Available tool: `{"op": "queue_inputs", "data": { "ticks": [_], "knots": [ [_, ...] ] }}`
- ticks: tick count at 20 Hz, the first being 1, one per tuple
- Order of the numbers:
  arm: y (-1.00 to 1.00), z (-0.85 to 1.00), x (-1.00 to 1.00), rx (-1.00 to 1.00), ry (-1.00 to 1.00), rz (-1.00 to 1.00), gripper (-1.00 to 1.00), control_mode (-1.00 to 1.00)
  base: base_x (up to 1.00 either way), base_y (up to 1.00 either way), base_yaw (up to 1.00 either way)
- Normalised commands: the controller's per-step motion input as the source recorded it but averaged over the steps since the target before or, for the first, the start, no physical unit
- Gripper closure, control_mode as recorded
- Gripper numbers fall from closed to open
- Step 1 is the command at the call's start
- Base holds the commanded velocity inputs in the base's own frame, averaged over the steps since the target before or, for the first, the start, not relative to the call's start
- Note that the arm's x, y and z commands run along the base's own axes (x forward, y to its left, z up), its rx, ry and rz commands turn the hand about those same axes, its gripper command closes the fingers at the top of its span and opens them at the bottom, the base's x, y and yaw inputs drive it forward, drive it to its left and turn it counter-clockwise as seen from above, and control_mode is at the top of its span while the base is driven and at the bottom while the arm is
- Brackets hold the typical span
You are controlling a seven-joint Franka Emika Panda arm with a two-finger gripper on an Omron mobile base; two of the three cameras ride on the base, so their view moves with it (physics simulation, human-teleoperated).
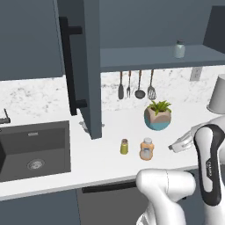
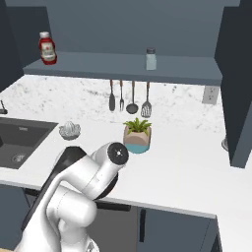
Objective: Put the shaker and condiment bottle from the counter next to their counterparts in the cabinet.
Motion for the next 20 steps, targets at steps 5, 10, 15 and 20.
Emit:
{"op": "queue_inputs", "data": {
  "ticks": [5, 10, 15, 20],
  "knots": [
    [0.0, -0.12, 0.05, 0.01, -0.07, 0.0, -1.0, -1.0, 0.0, 0.0, 0.0],
    [0.06, -0.27, 0.1, 0.0, -0.05, 0.0, -1.0, -1.0, 0.0, 0.0, 0.0],
    [0.08, -0.29, 0.06, 0.0, -0.06, 0.01, -1.0, -1.0, 0.0, 0.0, 0.0],
    [0.05, -0.11, 0.0, 0.01, 0.0, 0.04, -1.0, -1.0, 0.0, 0.0, 0.0]
  ]
}}
